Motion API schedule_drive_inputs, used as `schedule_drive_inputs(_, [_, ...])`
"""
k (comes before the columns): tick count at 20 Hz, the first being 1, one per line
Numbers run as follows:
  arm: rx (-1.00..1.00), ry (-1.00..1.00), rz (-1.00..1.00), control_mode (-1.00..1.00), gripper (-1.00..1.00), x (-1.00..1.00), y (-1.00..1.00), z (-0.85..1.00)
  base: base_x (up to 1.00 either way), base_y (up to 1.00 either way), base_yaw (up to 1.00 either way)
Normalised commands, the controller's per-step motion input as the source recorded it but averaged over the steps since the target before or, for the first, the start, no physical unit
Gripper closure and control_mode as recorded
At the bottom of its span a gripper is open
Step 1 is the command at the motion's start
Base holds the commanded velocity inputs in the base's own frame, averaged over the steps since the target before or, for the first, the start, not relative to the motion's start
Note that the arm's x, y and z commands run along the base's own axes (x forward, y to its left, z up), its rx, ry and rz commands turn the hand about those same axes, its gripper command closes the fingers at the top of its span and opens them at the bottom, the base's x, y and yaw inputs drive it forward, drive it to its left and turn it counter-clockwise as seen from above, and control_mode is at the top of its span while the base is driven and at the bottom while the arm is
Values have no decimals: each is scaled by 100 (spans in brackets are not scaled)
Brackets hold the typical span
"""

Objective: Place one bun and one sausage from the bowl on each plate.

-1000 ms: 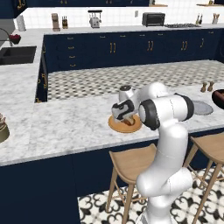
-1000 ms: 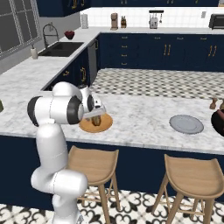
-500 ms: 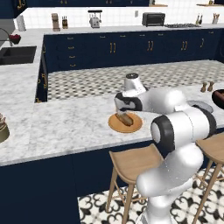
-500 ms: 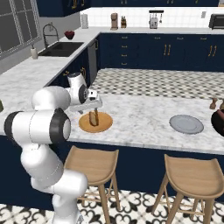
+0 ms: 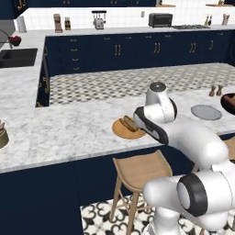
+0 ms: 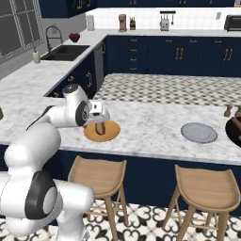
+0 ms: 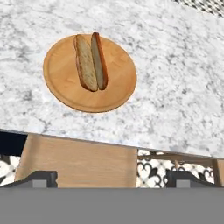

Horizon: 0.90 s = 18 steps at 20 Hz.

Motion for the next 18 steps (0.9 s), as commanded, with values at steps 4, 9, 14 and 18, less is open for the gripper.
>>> schedule_drive_inputs(4, [0,0,0,100,-100,0,0,0,-94,-100,-4])
schedule_drive_inputs(9, [0,0,0,100,-100,0,0,0,-14,-100,-7])
schedule_drive_inputs(14, [0,0,0,100,-100,0,0,0,21,-100,-4])
schedule_drive_inputs(18, [0,0,0,100,-100,0,0,0,36,-100,-1])
